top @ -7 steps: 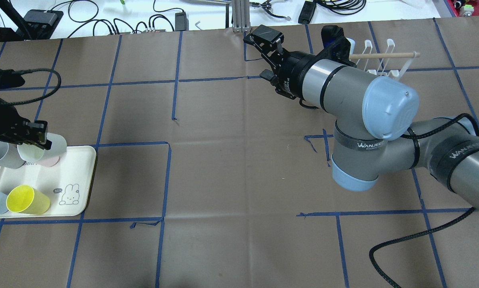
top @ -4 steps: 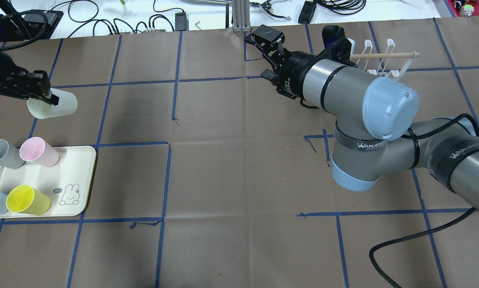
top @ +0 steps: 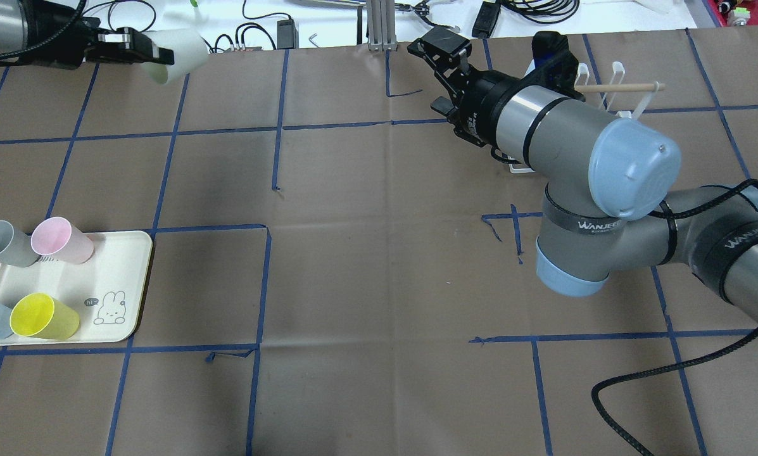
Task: Transfer IKEA cup to right arm and place on rack
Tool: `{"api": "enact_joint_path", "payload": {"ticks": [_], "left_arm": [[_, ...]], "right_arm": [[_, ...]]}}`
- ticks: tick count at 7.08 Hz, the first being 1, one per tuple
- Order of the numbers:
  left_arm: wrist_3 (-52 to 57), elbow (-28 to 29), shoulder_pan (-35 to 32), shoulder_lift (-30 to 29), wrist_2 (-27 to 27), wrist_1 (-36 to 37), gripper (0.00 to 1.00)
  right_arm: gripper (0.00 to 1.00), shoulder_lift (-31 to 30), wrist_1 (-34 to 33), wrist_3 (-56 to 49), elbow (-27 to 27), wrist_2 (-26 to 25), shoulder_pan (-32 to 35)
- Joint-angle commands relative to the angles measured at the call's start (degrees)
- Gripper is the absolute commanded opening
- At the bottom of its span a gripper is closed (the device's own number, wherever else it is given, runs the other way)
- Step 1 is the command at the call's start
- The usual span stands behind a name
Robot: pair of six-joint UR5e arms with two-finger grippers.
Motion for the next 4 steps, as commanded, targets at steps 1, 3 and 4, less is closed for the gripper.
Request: {"api": "enact_joint_path", "payload": {"ticks": [1, 3, 4], "left_arm": [[0.2, -4.0, -4.5, -1.9, -7.0, 14.6, 0.0], [-0.3, -13.9, -6.3, -3.8, -13.6, 33.9, 0.0], [-0.5, -18.6, -6.9, -2.8, -15.1, 39.5, 0.01]], "right_arm": [[1.0, -0.2, 0.0, 0.2, 0.8, 0.1, -1.1], [1.0, 0.4, 0.1, 0.8, 1.2, -0.1, -1.1], [1.0, 0.4, 0.1, 1.0, 1.3, 0.0, -1.3]]}}
